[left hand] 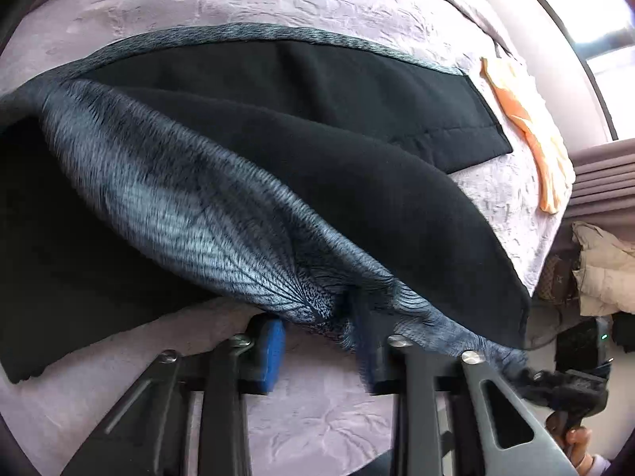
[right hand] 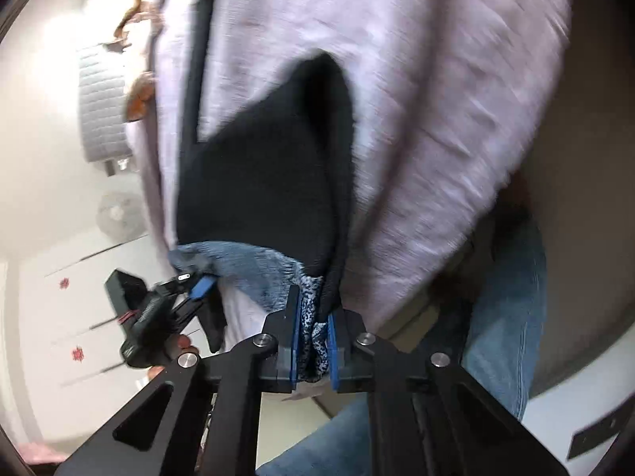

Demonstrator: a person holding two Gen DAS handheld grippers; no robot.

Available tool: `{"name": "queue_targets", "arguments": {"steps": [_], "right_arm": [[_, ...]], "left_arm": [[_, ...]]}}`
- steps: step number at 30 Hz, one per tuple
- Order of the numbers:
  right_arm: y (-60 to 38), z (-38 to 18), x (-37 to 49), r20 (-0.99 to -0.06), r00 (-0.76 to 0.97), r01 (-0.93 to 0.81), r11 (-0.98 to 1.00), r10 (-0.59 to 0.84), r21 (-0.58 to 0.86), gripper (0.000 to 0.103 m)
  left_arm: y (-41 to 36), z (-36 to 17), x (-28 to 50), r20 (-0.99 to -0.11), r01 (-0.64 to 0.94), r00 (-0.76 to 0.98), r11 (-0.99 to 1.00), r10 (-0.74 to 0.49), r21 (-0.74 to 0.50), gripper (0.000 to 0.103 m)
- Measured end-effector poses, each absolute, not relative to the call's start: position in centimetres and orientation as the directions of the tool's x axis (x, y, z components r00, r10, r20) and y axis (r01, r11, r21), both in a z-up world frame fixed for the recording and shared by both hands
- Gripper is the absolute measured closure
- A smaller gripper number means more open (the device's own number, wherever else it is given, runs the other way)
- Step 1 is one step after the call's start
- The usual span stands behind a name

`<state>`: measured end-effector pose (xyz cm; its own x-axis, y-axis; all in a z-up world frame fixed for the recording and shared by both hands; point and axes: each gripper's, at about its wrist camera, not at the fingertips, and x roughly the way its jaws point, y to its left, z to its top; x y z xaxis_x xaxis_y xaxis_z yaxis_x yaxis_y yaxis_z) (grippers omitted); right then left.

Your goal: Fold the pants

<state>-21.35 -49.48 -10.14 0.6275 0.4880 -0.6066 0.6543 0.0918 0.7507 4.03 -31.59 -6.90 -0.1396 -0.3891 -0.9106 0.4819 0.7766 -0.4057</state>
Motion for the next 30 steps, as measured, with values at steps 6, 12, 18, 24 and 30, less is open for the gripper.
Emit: {"name": "queue_targets", "arguments": {"steps": [6,12,18,24,30], "right_arm": [[-54.2,-2.5,-15.8,-0.516,0.709,0.499,0.175,0.480,0.849,0.092],[-62.4,1.5,-4.8,-0.480,0.711,0.393,0.276,0.513,0.877,0.092],[-69.2,-2.6,5.4,-0.573,0.599,0.470,0.333,0.560,0.817,0.085],[-70.4,-3.2,7.4,-0.730,0.502,0.501,0.531,0.464,0.683,0.037],[-70.6,-1.8,3.8,-0.824,0.446,0.538,0.631,0.349,0.558,0.039]], "left_arm": [[-33.2,-2.4,6.6,-0.893,0.470,-0.046,0.779,-0.448,-0.415,0.072],[-36.5,0.5,12.0,-0.898,0.492,0.150,0.819,-0.415,-0.296,0.071],[-37.2,0.7,16.5,-0.896,0.439,0.334,0.890,-0.291,-0.125,0.030],[-35.7,-0.2,15.3,-0.919,0.386,0.332,0.920,-0.212,-0.073,0.030],[-35.5,-3.6,12.9,-0.959,0.363,0.255,0.931,-0.125,-0.025,0.030]]}}
